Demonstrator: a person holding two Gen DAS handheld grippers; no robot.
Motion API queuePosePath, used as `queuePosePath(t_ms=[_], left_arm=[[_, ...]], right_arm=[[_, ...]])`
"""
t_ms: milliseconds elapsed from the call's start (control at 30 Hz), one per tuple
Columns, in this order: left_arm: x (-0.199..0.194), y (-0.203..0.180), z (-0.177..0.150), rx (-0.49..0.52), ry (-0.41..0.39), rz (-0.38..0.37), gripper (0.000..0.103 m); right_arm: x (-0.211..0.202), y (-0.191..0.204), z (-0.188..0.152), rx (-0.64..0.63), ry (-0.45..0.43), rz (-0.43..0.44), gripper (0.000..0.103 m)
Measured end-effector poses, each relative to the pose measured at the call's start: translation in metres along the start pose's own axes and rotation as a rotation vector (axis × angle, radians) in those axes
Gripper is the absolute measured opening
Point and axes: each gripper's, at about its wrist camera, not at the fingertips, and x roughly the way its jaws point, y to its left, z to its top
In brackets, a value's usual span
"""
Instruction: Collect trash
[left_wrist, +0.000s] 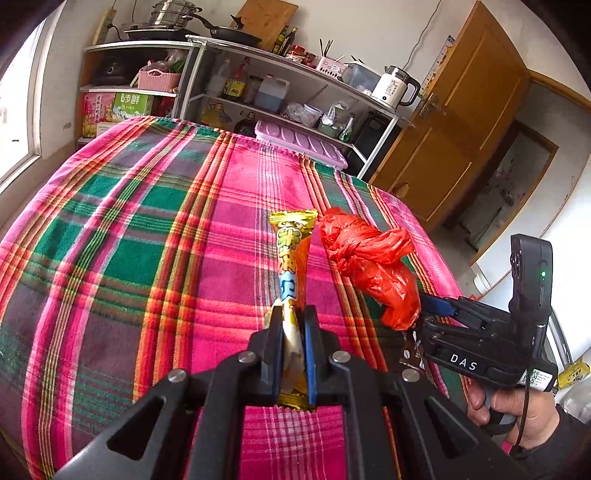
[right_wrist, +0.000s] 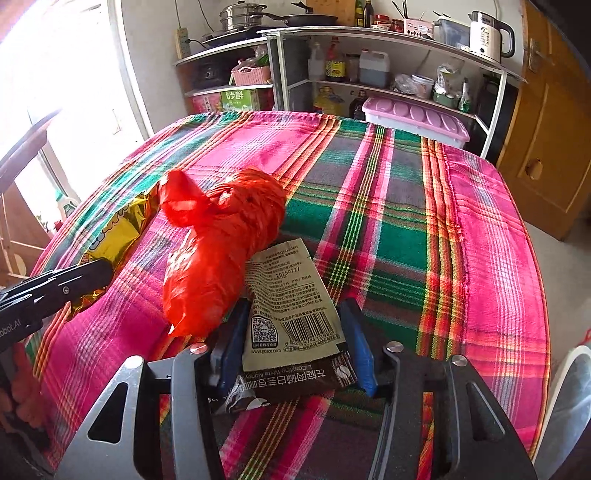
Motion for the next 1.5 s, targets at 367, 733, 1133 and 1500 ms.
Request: queuePosePath(t_ms=[367,733,1133,1500], left_arm=[[-0.002,-0.007,-0.005,0.014,0.01,-0.002,0.01],[-0.013,-0.017,-0.009,0.022,0.004,0.002,0.01],[-0.042,-0.06,-0.024,0.071,-0.004,-0.033,0.01],[-0.048,-0.141,-0.041,0.184,0.025,-0.11,0.01]], right_arm=[[-0.013,0.003,0.001,0.009,0.006,0.016,0.015],[-0.044,0.009,-0.017,0.04,-0.019,0.059,0.006],[-0.109,0.004,-0.042,0.13,-0.115,0.082,0.006],[-0.175,-0.053,-0.089,0.285,-0.186,-0.002,0.006]])
